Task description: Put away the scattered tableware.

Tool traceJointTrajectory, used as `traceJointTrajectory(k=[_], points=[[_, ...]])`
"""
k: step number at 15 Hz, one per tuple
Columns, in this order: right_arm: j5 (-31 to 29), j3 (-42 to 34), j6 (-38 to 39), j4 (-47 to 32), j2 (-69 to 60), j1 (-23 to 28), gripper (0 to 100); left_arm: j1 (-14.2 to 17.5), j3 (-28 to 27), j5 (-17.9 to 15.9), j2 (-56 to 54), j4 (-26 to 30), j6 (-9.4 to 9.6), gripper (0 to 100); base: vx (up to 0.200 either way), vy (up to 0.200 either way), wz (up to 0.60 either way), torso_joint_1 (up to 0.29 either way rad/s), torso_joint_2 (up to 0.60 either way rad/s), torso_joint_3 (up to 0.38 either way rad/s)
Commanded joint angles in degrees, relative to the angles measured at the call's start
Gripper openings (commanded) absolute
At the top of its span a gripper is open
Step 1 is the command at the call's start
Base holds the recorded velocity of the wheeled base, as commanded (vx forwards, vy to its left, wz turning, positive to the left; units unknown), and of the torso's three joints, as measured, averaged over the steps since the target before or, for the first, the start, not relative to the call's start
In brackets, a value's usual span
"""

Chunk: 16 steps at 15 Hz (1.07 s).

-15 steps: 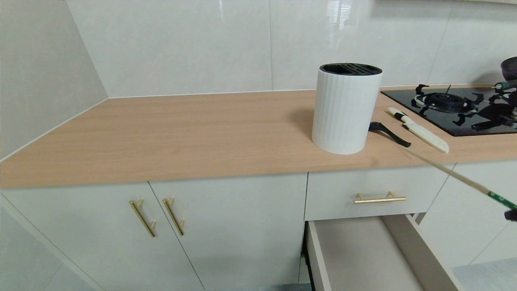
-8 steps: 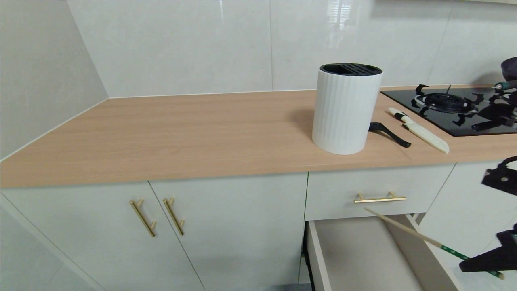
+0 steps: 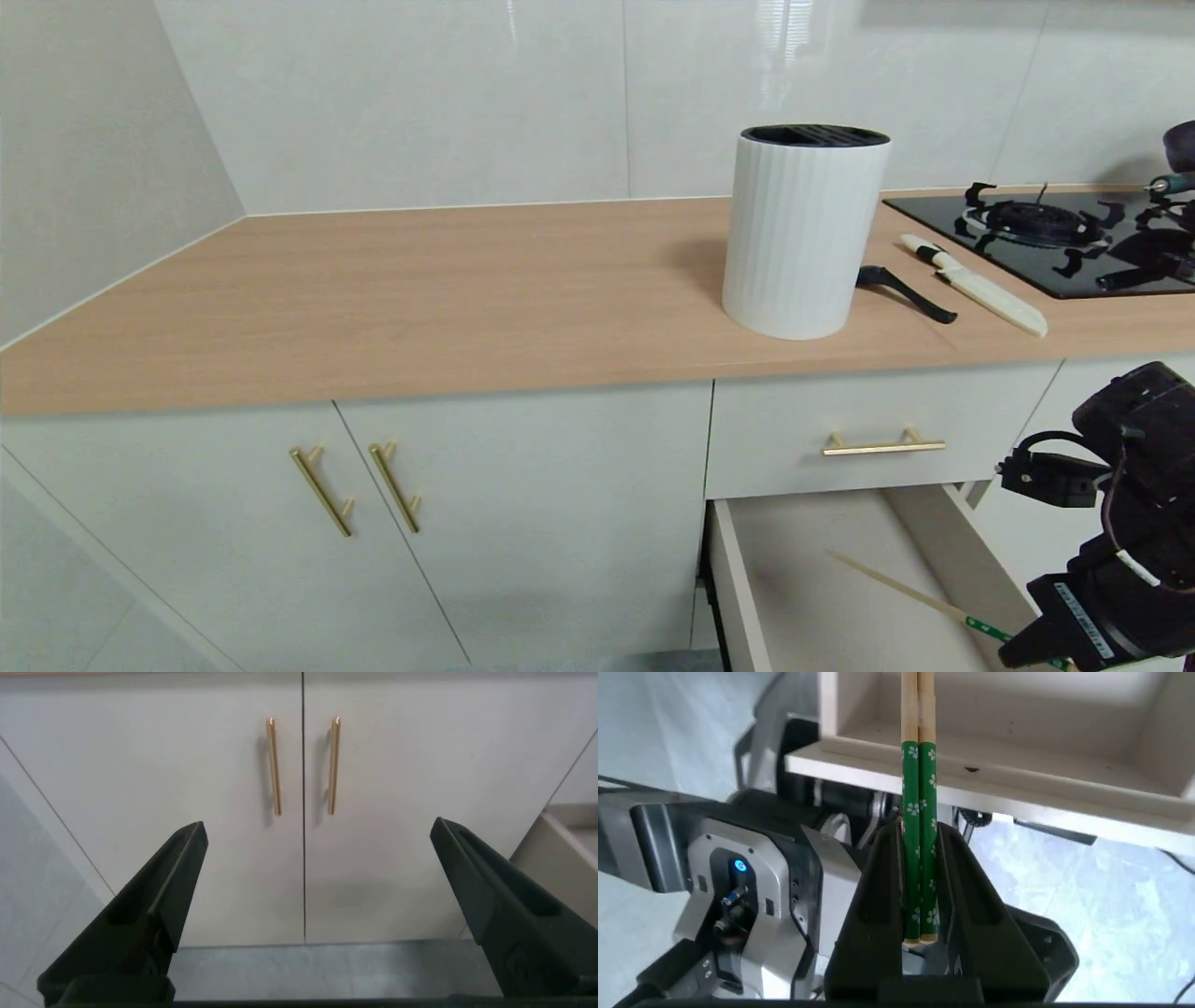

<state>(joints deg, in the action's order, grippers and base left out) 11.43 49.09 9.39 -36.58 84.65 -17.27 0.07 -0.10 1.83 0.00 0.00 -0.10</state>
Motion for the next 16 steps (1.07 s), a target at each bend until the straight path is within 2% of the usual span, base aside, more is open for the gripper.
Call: traceJointTrajectory(k=[1, 10, 13, 16], points=[[0.0, -0.5, 0.0, 0.1, 0.9, -0.2, 0, 0.0, 0.0, 0.0, 0.1, -0.1, -0.08, 100, 0.0, 0.0, 0.0, -0.178, 0.45, 0.256], [-0.4, -2.7, 0.0, 5.1, 0.4, -0.2, 0, 0.0, 0.0, 0.0, 0.1, -0.1, 0.01, 100, 0.0, 0.0, 0.0, -0.165, 0.45, 0.287], [-0.4, -2.7, 0.0, 7.1, -0.3, -0.2, 0, 0.0, 0.0, 0.0, 0.1, -0.1, 0.01, 100, 0.0, 0.0, 0.0, -0.049, 0.16, 0.095], [-1.2, -2.3, -0.2, 16.1, 2.6, -0.4, 0, 0.0, 0.0, 0.0, 0.1, -0.1, 0.01, 100, 0.0, 0.0, 0.0, 0.0, 0.0, 0.0]])
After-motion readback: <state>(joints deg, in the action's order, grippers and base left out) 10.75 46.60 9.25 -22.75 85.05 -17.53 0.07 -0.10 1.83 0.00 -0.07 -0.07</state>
